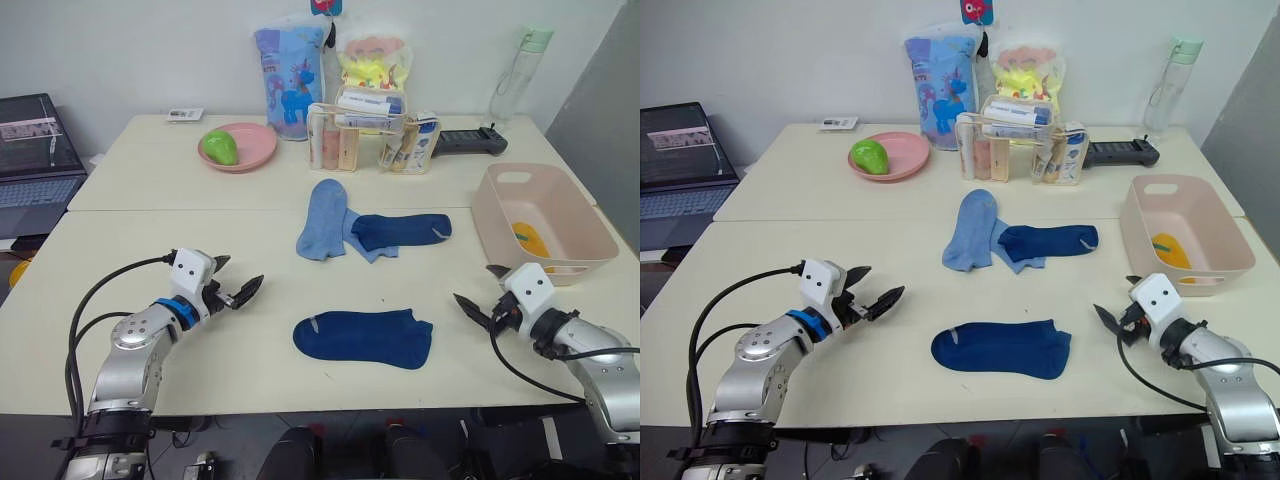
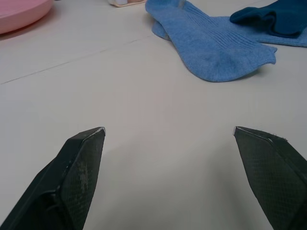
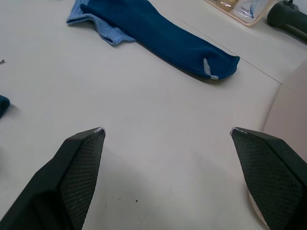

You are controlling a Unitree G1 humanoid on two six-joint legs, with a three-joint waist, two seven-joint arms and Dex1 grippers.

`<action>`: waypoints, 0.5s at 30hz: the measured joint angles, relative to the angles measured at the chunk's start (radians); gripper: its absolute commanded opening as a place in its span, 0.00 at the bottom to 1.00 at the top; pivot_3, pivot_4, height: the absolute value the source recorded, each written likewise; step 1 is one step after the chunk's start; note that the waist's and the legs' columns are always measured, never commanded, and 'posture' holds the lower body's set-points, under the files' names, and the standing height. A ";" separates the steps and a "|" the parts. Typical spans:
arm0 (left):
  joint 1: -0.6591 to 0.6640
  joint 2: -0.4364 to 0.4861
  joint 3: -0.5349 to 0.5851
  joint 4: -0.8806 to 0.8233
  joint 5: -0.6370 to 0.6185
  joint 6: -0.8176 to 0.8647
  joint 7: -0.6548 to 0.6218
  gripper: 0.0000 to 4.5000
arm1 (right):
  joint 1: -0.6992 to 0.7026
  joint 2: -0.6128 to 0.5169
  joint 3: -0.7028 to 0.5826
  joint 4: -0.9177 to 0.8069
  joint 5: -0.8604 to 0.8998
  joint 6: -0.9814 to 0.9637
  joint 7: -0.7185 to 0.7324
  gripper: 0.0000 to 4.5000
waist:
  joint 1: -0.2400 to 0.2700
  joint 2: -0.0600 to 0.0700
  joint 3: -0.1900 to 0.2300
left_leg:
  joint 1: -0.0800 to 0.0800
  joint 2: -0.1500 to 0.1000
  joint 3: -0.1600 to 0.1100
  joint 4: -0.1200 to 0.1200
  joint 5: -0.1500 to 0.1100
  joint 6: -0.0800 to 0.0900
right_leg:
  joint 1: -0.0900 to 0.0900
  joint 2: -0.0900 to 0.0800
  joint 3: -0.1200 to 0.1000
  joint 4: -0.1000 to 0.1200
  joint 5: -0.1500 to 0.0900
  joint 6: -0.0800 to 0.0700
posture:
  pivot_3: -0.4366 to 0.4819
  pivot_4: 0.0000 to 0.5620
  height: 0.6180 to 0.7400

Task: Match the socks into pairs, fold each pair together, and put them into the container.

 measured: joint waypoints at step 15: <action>-0.194 0.005 -0.128 -0.297 -0.131 0.213 -0.132 0.99 | -0.584 0.236 0.298 0.367 -0.109 0.123 -0.027 1.00 | -0.030 0.000 0.000 | -0.001 0.000 0.003 0.000 0.001 -0.001 | -0.004 0.000 0.002 0.004 0.000 -0.001 | 0.48 0.27 1.00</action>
